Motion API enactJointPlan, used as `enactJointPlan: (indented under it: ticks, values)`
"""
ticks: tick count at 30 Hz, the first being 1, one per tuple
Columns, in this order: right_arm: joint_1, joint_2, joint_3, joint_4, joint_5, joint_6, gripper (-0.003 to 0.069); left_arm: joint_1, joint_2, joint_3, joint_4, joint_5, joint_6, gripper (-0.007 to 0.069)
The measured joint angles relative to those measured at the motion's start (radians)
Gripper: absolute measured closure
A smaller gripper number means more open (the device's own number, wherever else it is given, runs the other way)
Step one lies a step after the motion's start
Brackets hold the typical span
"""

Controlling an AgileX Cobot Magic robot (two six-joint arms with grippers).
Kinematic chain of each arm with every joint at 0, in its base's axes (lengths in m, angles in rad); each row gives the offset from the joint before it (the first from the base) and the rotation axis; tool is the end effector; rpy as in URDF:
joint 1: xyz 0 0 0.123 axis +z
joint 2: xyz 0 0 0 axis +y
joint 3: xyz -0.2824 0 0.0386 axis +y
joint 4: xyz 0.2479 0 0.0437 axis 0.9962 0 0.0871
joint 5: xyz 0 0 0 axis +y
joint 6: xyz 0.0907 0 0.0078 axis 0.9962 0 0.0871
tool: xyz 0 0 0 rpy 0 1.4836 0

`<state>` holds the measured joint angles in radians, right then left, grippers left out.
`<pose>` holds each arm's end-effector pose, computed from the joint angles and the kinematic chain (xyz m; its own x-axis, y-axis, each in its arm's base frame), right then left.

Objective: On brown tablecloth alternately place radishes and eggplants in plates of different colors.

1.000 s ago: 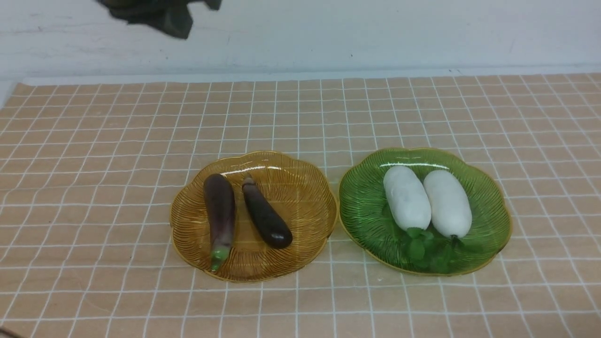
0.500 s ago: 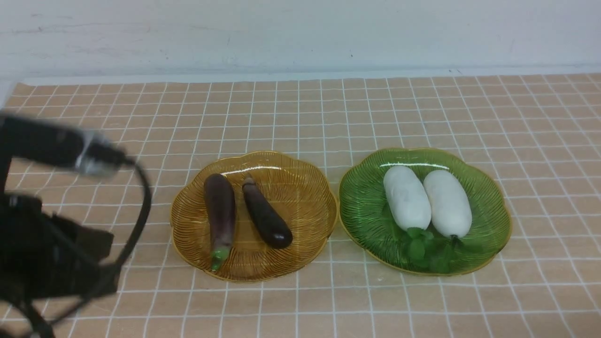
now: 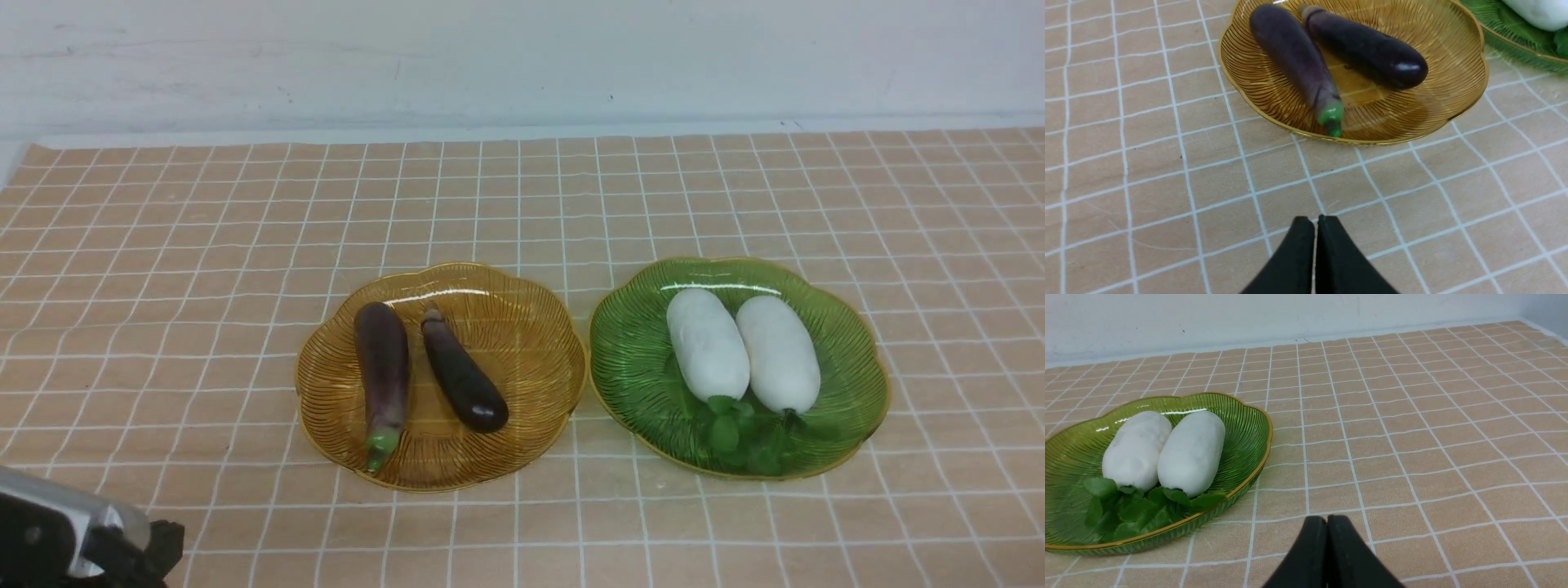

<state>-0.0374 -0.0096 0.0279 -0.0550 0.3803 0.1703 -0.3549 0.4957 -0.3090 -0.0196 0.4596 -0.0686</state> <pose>0.0524 -0.0038 0.1701 -0.2968 0.1301 -0.9460 0.0928 0.9899 0.1070 0.0923 -0.0351 0.2398 -0.5260 0.1031 -0.8442 0.3103 0.9475 -0.0776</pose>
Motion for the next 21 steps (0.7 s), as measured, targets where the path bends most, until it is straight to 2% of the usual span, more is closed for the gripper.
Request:
enactJointPlan:
  ticks: [9,21]
  values:
    - [0.0,0.0,0.0,0.0,0.001,0.0,0.0674,0.023,-0.116,0.055,0.027,-0.076,0.032,0.0628]
    - [0.0,0.0,0.0,0.0,0.001,0.0,0.0674,0.268,-0.395,0.293,0.025,-0.174,0.046,0.0628]
